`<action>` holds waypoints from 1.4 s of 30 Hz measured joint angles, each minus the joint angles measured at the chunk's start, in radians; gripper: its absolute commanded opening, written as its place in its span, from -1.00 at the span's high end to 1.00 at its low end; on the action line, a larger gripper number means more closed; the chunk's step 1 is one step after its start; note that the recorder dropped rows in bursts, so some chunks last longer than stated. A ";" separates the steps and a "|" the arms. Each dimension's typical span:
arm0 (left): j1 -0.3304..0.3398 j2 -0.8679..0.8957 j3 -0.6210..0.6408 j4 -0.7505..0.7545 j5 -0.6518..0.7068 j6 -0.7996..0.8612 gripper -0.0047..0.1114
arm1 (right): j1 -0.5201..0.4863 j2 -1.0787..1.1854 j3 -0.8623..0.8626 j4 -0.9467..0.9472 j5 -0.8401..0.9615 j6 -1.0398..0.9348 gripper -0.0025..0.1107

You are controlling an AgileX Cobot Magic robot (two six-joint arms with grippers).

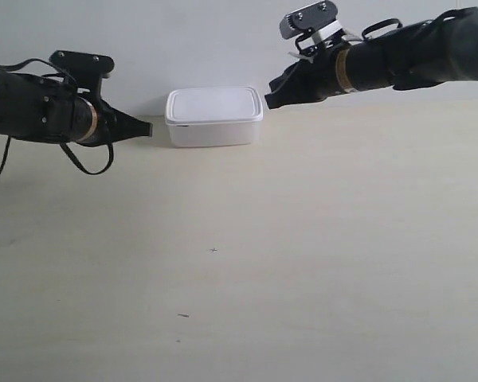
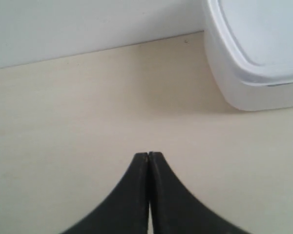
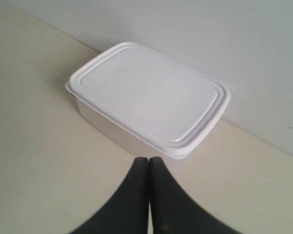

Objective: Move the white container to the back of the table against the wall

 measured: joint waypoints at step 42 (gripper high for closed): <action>-0.105 -1.455 0.880 -0.288 -0.007 -0.083 0.92 | -0.002 -1.500 0.778 0.012 0.021 0.407 0.96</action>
